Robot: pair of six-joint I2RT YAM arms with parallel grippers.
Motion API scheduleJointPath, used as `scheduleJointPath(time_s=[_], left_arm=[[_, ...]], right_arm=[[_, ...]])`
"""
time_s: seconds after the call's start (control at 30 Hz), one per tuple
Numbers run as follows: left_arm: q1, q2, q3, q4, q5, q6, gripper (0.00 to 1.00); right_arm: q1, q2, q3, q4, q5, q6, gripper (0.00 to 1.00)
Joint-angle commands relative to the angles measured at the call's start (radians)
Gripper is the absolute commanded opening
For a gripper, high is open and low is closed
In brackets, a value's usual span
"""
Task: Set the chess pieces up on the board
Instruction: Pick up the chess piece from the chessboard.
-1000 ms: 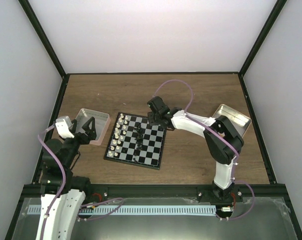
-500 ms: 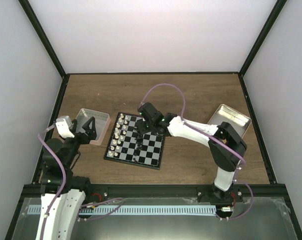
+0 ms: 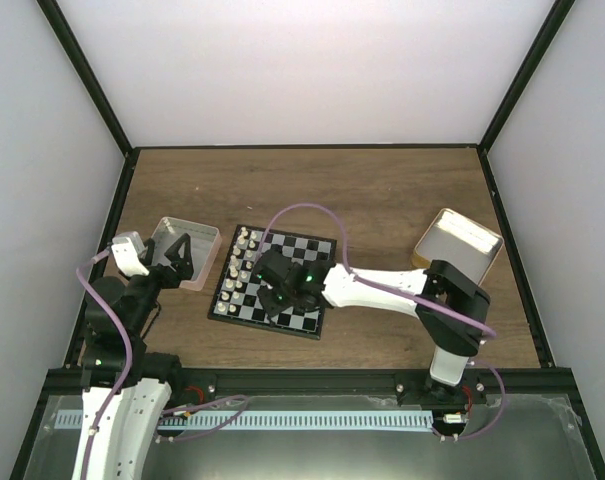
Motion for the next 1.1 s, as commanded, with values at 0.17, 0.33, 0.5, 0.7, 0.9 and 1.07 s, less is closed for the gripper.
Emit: scheduleJointPath(time_s=[0.17,0.33,0.5,0.7,0.9,1.07], left_arm=[[0.008,-0.009,-0.007,0.017,0.016,-0.001,1.0],[0.008,-0.012,-0.007,0.016,0.015,-0.003,1.0],[0.008,-0.012,-0.007,0.017,0.015,-0.003,1.0],[0.009,-0.01,-0.007,0.017,0.014,-0.003,1.0],[0.008,-0.012,-0.007,0.016,0.014,-0.003,1.0],[0.008,-0.009,-0.007,0.017,0.014,-0.003,1.0]], right_arm=[[0.033,0.029,-0.024,0.005,0.01,0.054,0.27],[0.033,0.055,-0.024,-0.001,0.021,0.055,0.29],[0.034,0.076,-0.023,0.009,0.015,0.051,0.28],[0.033,0.09,-0.02,0.021,0.014,0.048,0.16],[0.034,0.034,-0.031,0.055,0.021,0.053,0.05],[0.033,-0.041,-0.046,0.071,0.085,0.057,0.03]])
